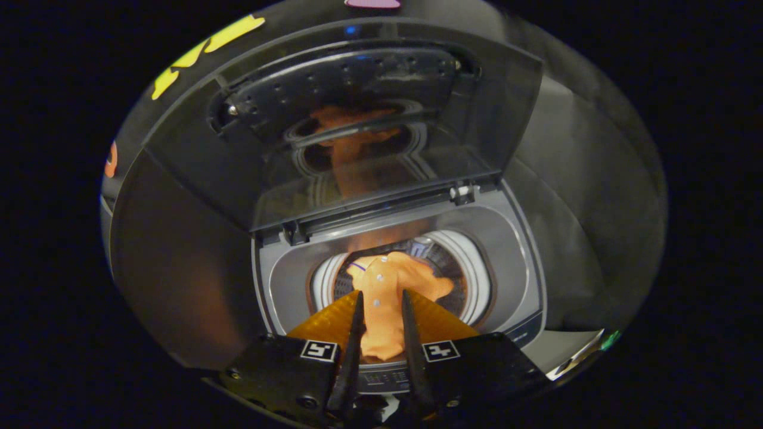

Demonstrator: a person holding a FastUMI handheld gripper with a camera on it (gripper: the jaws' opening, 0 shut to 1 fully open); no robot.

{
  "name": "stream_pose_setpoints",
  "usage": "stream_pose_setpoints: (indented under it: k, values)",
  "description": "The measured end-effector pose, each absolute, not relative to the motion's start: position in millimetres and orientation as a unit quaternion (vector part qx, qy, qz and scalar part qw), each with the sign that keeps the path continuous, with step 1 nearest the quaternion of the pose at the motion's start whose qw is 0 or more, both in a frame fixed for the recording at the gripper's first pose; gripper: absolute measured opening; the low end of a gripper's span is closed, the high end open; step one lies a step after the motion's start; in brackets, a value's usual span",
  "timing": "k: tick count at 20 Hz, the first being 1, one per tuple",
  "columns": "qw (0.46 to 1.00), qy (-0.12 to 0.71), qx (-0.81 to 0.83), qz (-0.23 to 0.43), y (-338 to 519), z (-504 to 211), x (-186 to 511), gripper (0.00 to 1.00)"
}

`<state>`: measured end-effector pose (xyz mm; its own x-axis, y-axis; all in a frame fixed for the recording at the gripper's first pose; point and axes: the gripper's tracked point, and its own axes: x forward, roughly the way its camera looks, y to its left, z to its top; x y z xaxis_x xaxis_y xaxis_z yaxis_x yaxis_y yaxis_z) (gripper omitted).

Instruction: Put the clothes into the washing machine and then close the washing machine lid.

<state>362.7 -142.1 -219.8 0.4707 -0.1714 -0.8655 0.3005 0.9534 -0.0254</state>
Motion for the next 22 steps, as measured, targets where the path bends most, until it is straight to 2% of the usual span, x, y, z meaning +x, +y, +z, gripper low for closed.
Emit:
stream_pose_setpoints:
  k: [5, 13, 22]
  values:
    - [0.885, 0.442, 0.046, -0.136, -136, -162, 370, 0.44]
    - [0.952, 0.3, 0.001, -0.068, -104, -34, 433, 0.45]
    - [0.969, 0.241, -0.05, -0.039, -91, -28, 519, 0.46]
